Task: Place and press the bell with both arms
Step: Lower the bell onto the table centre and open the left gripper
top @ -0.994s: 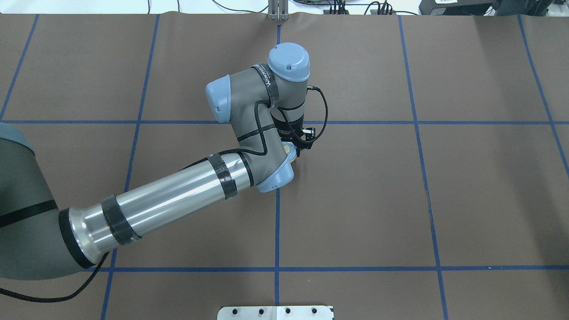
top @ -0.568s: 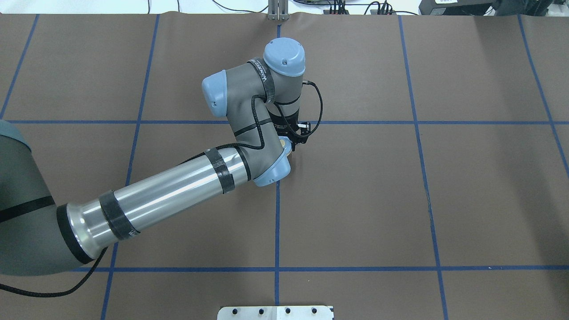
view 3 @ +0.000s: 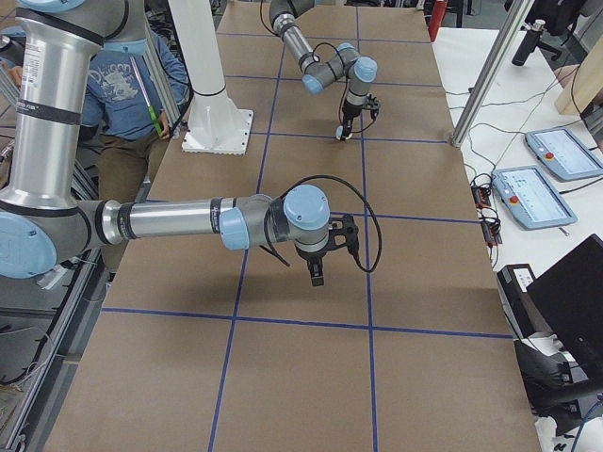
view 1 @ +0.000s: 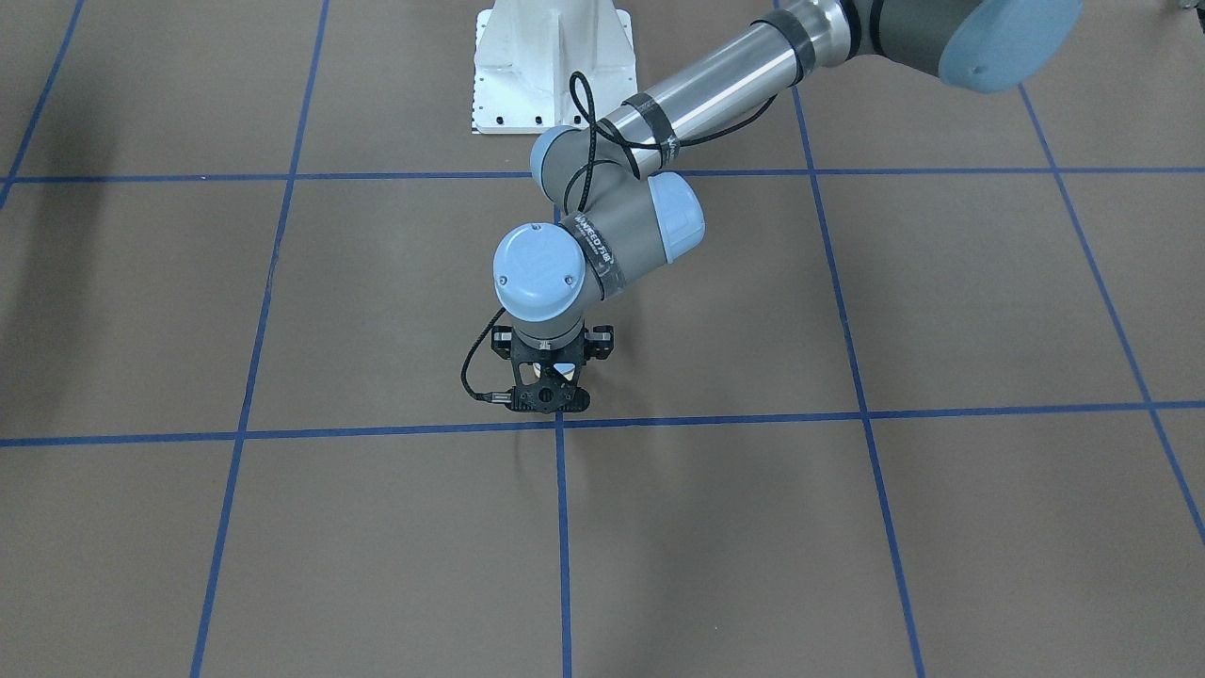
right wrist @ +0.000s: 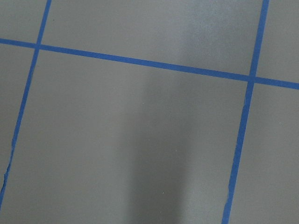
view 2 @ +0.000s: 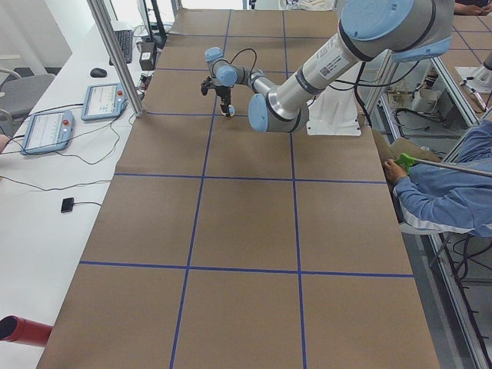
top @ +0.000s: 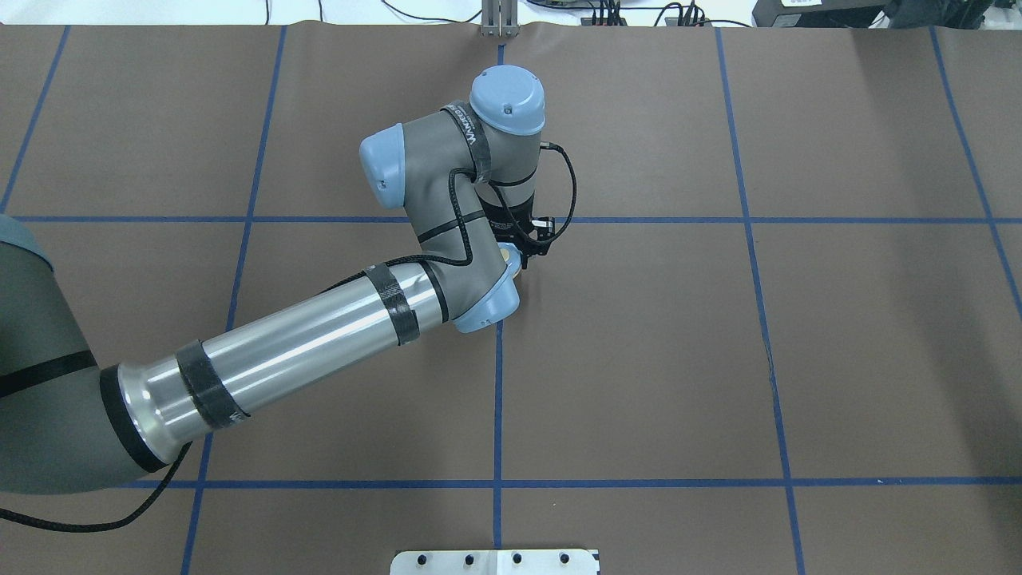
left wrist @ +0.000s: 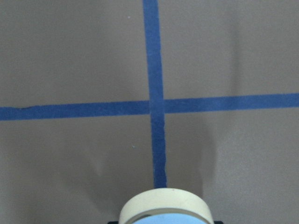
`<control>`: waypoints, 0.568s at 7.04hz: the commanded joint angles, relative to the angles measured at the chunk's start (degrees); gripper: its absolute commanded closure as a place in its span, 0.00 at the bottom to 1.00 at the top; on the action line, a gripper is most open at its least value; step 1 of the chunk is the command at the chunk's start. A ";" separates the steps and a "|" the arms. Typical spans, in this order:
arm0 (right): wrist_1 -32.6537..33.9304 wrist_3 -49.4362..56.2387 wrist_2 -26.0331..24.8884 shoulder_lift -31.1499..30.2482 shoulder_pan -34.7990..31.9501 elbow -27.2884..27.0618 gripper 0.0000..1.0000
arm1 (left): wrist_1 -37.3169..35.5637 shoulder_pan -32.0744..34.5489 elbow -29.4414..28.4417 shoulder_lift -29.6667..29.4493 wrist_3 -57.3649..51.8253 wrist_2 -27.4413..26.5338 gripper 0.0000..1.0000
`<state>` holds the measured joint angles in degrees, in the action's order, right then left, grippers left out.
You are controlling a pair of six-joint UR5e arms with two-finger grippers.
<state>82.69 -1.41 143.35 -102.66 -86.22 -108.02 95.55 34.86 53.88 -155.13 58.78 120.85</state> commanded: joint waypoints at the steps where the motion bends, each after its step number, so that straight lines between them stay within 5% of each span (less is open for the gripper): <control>1: 0.01 0.00 0.00 0.00 0.00 0.09 0.00 | 0.08 -0.23 0.08 0.09 0.37 0.00 0.65; 4: 0.01 0.00 0.00 0.00 0.00 0.09 0.00 | 0.08 -0.50 0.08 0.27 0.38 0.00 0.51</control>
<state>82.71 -1.41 143.35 -102.66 -86.22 -107.93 95.62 34.48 53.90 -154.91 59.12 120.85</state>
